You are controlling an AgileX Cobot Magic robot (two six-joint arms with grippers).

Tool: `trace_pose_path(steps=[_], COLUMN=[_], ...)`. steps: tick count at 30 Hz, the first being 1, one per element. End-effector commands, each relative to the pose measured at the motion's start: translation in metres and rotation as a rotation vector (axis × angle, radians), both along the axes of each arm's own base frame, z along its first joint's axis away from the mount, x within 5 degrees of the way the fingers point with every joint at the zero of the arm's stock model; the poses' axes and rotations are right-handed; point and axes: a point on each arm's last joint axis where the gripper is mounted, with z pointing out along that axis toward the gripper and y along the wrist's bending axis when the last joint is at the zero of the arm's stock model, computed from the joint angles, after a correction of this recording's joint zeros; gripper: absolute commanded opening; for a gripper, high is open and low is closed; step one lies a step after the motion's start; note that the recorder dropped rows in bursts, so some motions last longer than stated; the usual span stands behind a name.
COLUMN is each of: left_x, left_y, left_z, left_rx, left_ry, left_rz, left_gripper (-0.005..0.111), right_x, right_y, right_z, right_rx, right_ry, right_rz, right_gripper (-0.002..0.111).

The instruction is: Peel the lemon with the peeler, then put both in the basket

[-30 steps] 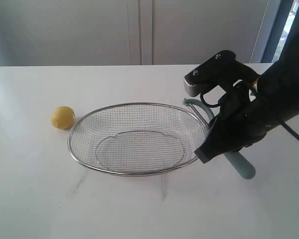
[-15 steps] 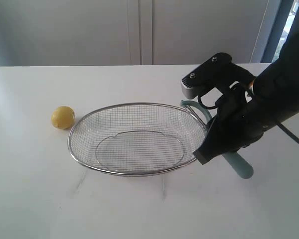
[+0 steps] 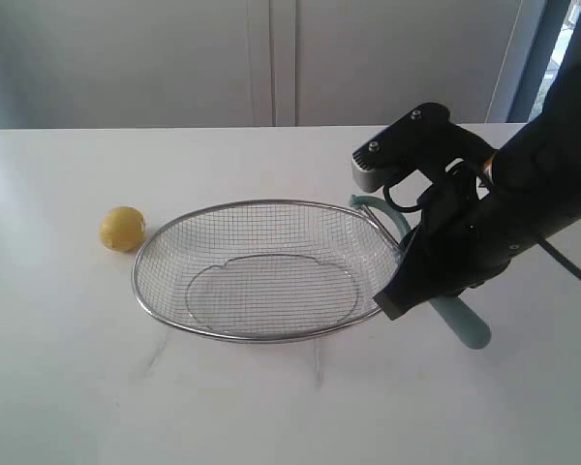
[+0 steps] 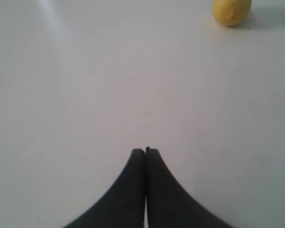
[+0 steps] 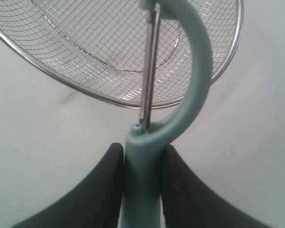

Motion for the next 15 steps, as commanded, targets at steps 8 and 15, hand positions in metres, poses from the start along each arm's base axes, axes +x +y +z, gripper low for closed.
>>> trace_pose_path(steps=[8,15], left_x=[0.009,0.009], left_y=[0.001,0.001], left_z=[0.031,0.04], left_rx=[0.012,0.016], left_ry=[-0.387,-0.485], left_rz=[0.004,0.007], left_gripper=[0.0,0.0], right_x=[0.001,0.001], right_y=[0.0,0.0], right_z=[0.002,0.002], right_rx=[0.001,0.001], right_ry=[-0.008,-0.008], right_rz=[0.005,0.005], right_gripper=[0.0,0.0])
